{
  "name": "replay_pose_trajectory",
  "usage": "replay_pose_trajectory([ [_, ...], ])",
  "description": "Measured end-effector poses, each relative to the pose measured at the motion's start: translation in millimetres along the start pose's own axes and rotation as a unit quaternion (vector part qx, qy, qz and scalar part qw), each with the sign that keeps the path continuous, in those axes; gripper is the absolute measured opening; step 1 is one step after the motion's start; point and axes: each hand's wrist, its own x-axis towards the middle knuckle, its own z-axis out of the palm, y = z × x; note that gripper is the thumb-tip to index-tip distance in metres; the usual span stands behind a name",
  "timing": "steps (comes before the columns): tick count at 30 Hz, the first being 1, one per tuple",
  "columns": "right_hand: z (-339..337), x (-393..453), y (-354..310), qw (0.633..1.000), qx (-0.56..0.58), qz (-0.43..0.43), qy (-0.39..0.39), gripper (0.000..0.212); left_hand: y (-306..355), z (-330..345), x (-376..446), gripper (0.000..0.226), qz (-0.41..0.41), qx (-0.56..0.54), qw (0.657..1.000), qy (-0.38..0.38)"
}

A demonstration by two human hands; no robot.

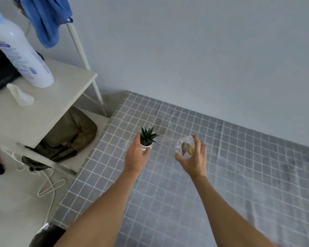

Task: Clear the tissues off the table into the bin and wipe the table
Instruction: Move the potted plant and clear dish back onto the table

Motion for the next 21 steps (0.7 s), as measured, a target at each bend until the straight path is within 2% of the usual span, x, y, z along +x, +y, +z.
replay_pose_trajectory([
  [7,-64.6,-66.7,60.4,0.997,-0.027,0.063,0.032,0.097,61.0,55.0,-40.2,0.066,0.079,-0.015,0.995,-0.057],
  [13,-102.4,-95.5,100.9,0.992,-0.035,0.105,0.061,0.1,97.7,92.5,-69.2,0.067,0.101,-0.017,0.99,-0.095],
  [21,-115.4,-82.5,129.2,0.993,-0.042,0.1,0.054,0.097,125.5,128.3,-82.3,0.064,0.095,-0.042,0.989,-0.102],
])
